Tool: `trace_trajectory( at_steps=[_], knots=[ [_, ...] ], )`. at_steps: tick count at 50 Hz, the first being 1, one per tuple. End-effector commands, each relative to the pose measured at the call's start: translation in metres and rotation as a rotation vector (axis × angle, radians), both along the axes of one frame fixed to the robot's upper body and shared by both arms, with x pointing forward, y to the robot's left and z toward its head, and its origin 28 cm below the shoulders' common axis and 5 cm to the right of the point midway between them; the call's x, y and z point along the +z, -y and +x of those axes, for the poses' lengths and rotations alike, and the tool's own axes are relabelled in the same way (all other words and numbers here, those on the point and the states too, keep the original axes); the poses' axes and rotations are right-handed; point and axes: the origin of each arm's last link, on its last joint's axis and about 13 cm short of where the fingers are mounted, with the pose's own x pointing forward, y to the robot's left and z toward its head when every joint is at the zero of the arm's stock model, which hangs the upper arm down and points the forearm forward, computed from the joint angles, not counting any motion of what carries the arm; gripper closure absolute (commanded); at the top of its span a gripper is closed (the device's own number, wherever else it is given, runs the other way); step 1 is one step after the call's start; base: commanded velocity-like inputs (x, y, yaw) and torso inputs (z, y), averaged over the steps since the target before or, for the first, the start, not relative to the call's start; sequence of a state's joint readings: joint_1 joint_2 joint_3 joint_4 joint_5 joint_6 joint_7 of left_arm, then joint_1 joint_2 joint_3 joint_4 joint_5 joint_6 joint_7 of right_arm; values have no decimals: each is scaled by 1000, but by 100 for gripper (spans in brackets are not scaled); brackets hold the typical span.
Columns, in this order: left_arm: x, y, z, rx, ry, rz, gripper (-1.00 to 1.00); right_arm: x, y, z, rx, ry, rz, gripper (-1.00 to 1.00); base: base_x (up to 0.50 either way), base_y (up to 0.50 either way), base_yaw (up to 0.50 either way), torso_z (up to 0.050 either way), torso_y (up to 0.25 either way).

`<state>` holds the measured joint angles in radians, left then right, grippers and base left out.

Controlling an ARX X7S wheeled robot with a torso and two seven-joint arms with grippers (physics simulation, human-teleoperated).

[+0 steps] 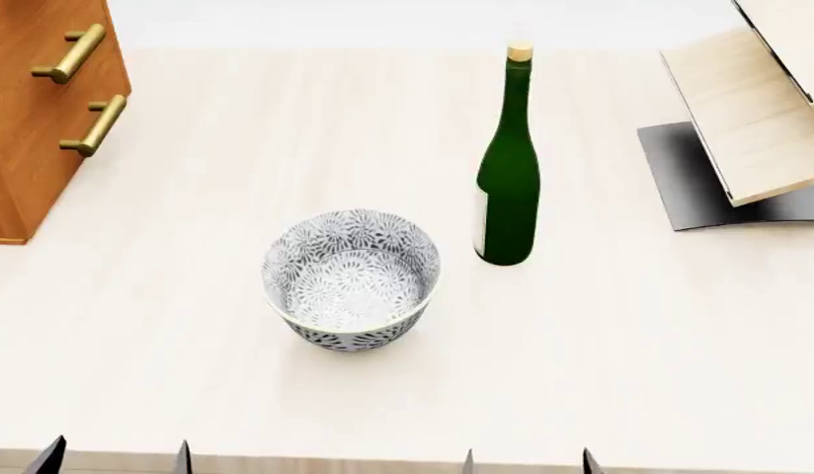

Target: Put the wine bottle on the wine rack.

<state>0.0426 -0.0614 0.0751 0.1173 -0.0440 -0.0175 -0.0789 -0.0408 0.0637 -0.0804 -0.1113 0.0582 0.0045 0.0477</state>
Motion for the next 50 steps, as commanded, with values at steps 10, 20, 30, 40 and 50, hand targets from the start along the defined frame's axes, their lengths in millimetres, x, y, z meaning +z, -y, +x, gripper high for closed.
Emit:
trace_trajectory(
  at_steps=[10, 20, 30, 40, 50],
  knots=[
    [43, 4, -31, -22, 169, 0, -100, 45, 0, -27, 11, 198, 6, -100, 0, 0, 0, 0, 0],
    [69, 4, -52, -30, 279, 3, -100, 70, 1, -47, 26, 321, 24, -100, 0, 0, 0, 0, 0],
    [90, 2, -74, -23, 406, -3, -100, 83, 3, -60, 21, 446, 45, -100, 0, 0, 0, 0, 0],
    [103, 0, -90, -15, 516, -17, -100, 94, 3, -71, 24, 541, 50, -100, 0, 0, 0, 0, 0],
    [102, 0, -90, -16, 529, -16, -100, 90, 1, -74, 33, 562, 54, -100, 0, 0, 0, 0, 0]
  ],
)
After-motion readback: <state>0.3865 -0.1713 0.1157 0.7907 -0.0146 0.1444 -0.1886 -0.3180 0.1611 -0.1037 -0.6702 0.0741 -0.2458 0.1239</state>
